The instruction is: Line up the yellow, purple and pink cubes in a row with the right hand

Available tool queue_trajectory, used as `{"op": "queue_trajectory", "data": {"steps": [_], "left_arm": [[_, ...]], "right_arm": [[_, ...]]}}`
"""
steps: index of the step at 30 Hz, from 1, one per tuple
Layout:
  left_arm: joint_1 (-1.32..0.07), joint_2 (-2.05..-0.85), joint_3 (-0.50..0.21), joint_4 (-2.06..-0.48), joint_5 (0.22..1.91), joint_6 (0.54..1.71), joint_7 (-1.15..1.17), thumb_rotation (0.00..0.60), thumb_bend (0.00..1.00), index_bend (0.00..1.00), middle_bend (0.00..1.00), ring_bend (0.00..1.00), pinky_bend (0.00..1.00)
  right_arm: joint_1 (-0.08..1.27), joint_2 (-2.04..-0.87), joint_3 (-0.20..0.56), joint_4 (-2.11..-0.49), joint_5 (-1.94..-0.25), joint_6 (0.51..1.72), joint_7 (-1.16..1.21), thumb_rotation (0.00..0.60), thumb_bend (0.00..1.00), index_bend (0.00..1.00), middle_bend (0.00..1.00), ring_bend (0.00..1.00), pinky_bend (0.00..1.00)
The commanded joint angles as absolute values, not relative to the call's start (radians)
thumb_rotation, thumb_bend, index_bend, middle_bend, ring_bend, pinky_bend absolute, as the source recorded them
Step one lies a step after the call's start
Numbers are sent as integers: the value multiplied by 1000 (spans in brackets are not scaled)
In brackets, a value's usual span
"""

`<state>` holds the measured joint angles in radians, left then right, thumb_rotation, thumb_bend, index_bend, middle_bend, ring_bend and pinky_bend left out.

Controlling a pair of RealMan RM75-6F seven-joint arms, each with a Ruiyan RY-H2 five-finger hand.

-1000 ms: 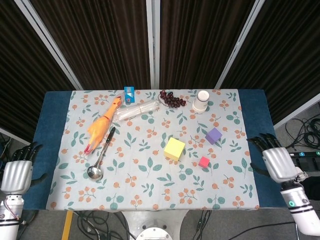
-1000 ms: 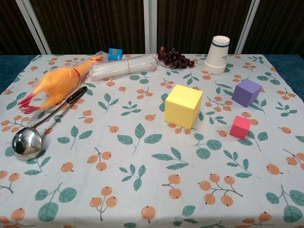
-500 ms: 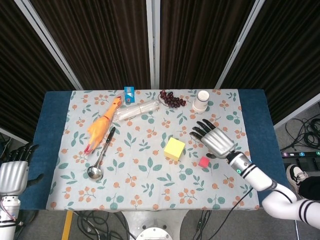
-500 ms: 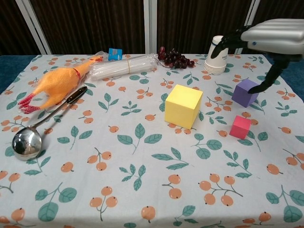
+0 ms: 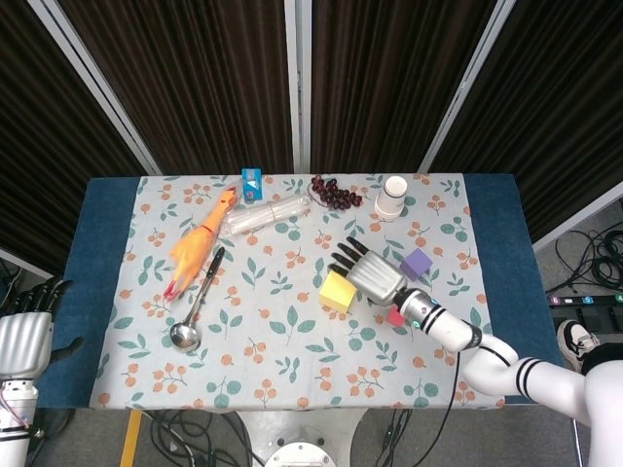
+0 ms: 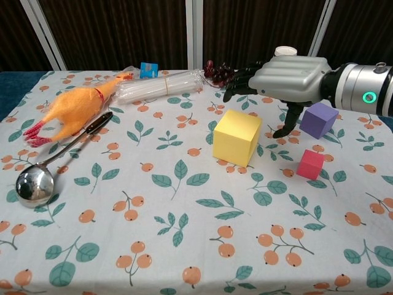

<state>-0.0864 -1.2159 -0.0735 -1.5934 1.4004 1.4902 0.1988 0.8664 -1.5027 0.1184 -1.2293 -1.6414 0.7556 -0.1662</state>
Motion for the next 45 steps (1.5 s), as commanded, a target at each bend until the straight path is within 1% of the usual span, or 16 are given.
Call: {"op": "queue_trajectory", "data": {"steps": [1,8,13,15,18,21,25,31,37,45], "left_arm": [[-87,-1216,-74,-1593,1400,1490,198,600,88,216,233,183,211],[-84,-1218,-73,-1584,1394,1486,189,600,88,216,233,183,211],[-83,-1221,-72,-1576,1392,1484,179,600,88,216,232,183,210],[-81,-1222,-72,-1573,1390,1482,175,600,89,216,232,183,210],[-80,-1224,-70,-1568,1389,1480,169,600,88,216,233,183,211],[-79,-1225,-69,-1562,1389,1480,163,600,89,216,233,183,210],[-80,-1228,-70,-1555,1392,1478,155,600,88,216,233,183,211],[-83,-1234,-68,-1543,1398,1474,142,600,89,216,233,183,211],[-82,-1237,-66,-1528,1402,1472,126,600,88,216,233,183,211],[-79,-1245,-63,-1506,1403,1468,101,600,89,216,233,183,211]], "right_arm": [[889,-1531,107,-1200,-1644,749,-155,600,21,147,102,0,0],[914,-1585,99,-1157,-1633,760,-128,600,73,150,154,0,0],[929,-1608,91,-1136,-1618,751,-128,600,81,194,201,0,0],[930,-1614,91,-1129,-1609,753,-128,600,92,237,242,8,0],[925,-1620,100,-1130,-1585,766,-126,600,114,317,295,78,0],[912,-1614,118,-1151,-1547,785,-142,600,118,385,353,120,7],[890,-1599,157,-1201,-1457,795,-223,600,124,437,407,150,11],[852,-1607,213,-1313,-1218,824,-485,600,122,468,418,164,11],[854,-1644,233,-1408,-988,895,-712,600,122,470,419,166,6],[879,-1707,254,-1466,-809,976,-811,600,118,448,418,158,0]]}}
